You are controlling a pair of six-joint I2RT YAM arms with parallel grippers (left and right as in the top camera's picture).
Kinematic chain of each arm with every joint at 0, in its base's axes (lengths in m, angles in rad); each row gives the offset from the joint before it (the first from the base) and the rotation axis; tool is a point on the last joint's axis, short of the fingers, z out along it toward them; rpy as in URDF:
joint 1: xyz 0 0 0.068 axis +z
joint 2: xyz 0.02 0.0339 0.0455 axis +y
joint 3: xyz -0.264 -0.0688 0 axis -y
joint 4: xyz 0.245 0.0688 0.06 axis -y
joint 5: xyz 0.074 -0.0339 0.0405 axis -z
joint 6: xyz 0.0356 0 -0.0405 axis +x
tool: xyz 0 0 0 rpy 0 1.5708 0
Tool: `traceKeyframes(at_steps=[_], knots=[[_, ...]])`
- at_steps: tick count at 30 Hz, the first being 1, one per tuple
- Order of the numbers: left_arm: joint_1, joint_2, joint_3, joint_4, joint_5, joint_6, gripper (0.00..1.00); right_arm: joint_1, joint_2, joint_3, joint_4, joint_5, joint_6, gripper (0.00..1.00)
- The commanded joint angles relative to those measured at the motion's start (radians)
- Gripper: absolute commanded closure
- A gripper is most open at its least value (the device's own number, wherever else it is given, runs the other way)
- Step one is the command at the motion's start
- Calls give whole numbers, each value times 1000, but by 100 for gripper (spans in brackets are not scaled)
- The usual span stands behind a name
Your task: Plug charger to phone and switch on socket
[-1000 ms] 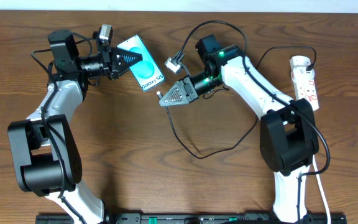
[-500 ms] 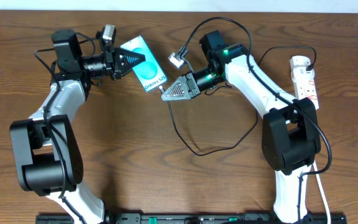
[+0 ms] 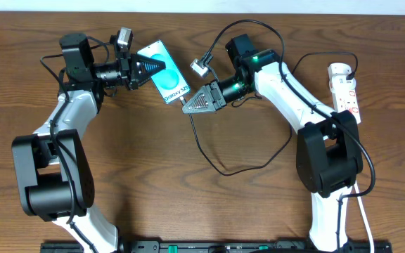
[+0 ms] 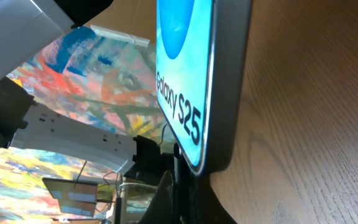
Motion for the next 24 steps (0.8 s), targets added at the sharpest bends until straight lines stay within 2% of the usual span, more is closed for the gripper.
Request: traceKeyframes(at_steps=[1, 24], knots=[[-3, -11, 9, 2, 32, 2, 93, 5, 8, 1, 4, -18, 8, 99], [-3, -11, 9, 2, -15, -10, 93, 11, 8, 1, 4, -18, 8, 99]])
